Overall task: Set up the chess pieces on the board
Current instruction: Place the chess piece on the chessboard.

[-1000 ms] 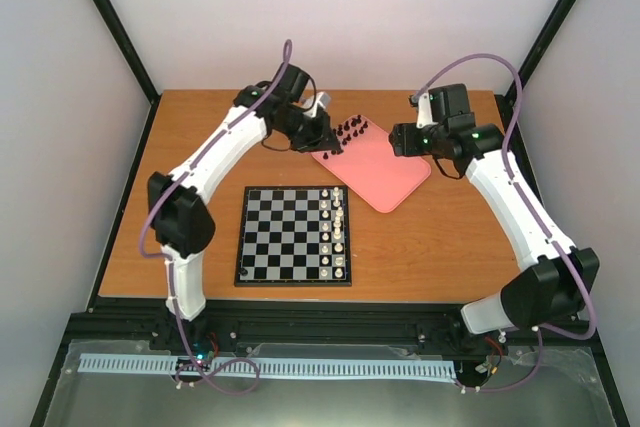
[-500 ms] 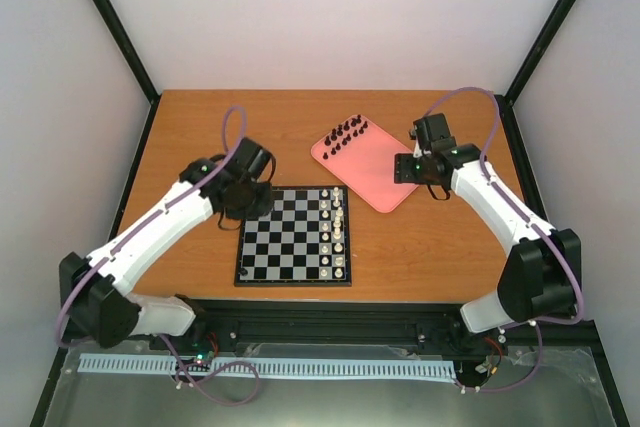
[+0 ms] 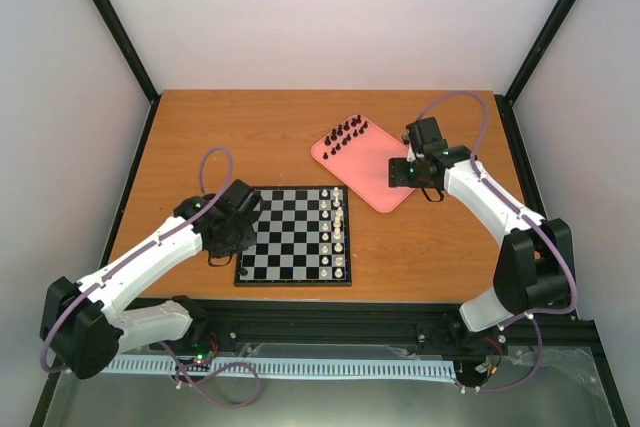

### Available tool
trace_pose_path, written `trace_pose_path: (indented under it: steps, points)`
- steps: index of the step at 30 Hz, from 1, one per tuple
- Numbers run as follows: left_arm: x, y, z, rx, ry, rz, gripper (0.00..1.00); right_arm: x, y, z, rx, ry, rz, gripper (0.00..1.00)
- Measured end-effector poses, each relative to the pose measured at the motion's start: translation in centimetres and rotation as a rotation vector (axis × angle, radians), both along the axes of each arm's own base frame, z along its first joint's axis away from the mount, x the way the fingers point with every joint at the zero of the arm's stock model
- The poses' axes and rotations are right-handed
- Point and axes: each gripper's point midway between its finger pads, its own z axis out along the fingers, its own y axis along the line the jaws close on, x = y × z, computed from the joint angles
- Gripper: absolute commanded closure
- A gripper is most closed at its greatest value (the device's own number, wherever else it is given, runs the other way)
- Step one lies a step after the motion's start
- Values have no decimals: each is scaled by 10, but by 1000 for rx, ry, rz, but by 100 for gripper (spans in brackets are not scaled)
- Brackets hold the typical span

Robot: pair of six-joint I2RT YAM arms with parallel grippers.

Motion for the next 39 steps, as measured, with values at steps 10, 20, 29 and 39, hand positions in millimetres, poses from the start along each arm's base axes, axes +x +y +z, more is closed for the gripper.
trace_pose_path:
  steps: [10,20,29,39]
  points:
    - [-16,-6,-30,-51,70,-5,99,-2,2,-7,-4,17,8,15]
    - [-18,-9,-44,-74,72,-7,99,-1,3,-15,-11,35,9,15]
    - [-13,-9,-60,-39,88,-1,99,-1,3,-19,-15,45,10,15]
    - [-7,-8,-62,-23,72,4,99,-1,3,-20,-20,46,16,15]
